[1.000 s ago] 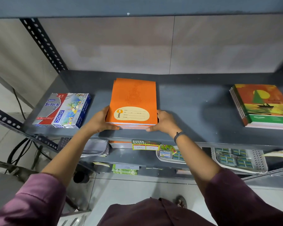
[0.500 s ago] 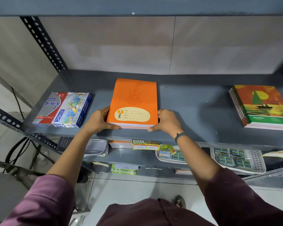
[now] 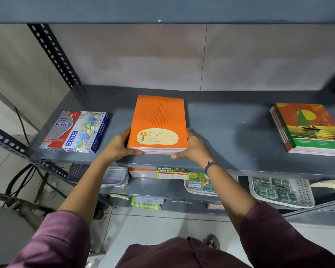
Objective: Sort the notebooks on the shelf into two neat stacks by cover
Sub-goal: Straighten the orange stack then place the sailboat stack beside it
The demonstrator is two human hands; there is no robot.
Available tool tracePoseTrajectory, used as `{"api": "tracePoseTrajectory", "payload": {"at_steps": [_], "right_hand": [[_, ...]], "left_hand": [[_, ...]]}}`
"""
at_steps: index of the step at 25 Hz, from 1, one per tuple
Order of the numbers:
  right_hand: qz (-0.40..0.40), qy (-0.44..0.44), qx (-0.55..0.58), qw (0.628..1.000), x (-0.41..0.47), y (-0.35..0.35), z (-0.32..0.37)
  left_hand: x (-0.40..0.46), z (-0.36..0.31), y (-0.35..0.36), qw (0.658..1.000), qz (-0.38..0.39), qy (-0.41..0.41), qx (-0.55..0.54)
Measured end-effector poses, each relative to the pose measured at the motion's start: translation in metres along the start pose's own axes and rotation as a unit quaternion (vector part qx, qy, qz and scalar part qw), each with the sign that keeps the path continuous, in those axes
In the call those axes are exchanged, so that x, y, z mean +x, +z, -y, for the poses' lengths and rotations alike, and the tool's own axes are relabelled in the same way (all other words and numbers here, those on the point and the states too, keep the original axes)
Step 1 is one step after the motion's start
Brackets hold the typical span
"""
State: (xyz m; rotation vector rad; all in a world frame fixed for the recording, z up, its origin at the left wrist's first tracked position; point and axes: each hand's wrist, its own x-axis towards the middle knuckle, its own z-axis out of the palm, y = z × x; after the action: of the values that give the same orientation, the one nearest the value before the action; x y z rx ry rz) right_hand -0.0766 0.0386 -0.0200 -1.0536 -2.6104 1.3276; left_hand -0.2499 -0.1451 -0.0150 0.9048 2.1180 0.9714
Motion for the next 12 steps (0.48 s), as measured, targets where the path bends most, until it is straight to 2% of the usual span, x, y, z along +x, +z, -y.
{"api": "tracePoseTrajectory", "payload": {"at_steps": [6,12], "right_hand": [[-0.055,0.001,0.046,0.997,-0.0035,0.0106,0.0004],[-0.058,0.014,0.026,0.998,-0.0009,0.0055,0.0037]], "left_hand": [[0.0063,0.0030,0.0030,0.998,-0.055,-0.022,0.011],[0.0074,0.0027,0.0039,0.998,-0.058,-0.027,-0.004]]}}
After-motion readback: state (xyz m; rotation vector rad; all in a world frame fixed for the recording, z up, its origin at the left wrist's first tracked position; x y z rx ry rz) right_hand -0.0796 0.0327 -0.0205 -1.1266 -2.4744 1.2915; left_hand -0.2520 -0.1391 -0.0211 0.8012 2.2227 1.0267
